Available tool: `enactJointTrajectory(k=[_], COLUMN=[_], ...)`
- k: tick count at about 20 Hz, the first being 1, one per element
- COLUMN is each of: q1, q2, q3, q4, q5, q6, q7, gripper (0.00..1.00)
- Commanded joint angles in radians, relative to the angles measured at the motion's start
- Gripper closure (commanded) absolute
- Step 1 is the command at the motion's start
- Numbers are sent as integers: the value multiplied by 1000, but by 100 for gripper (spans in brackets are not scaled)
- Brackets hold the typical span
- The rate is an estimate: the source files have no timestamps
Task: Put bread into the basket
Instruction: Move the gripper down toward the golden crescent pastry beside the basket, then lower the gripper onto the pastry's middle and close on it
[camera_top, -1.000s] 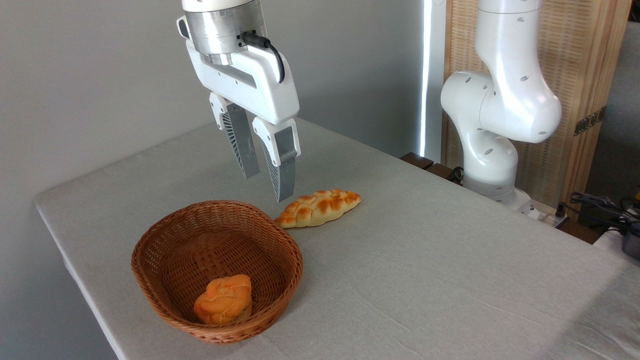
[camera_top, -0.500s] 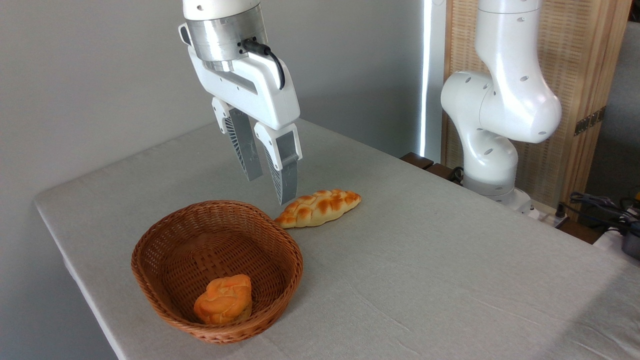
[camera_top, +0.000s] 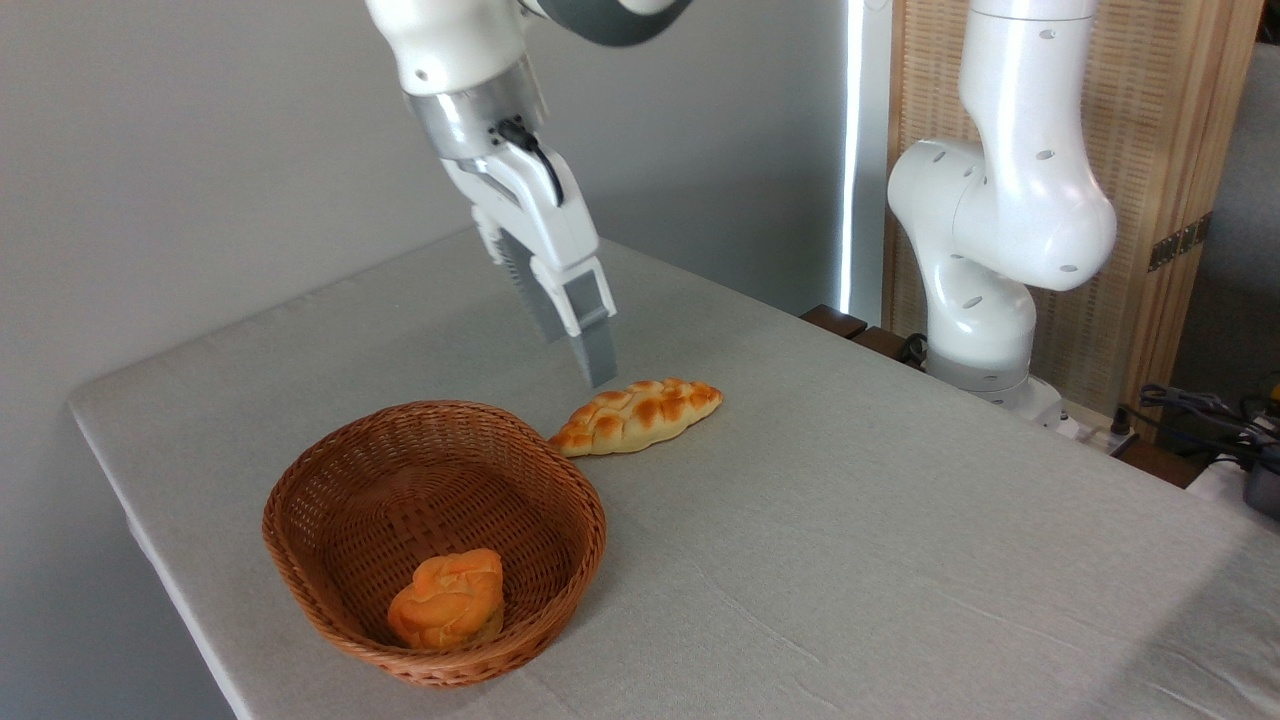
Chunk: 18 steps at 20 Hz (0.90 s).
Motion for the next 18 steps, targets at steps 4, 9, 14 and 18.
enactJointTrajectory(k=[4,9,14,18], q1=[-308,-381,-410,-415], q2=[-271,-260,-250,-243], q3=[289,295,295,295], q4=[-387,-442,-469,-495], q5=[1,1,1,1], q6=[172,241,312,329], q7=[-2,0,3,3], gripper=[0,0,0,0])
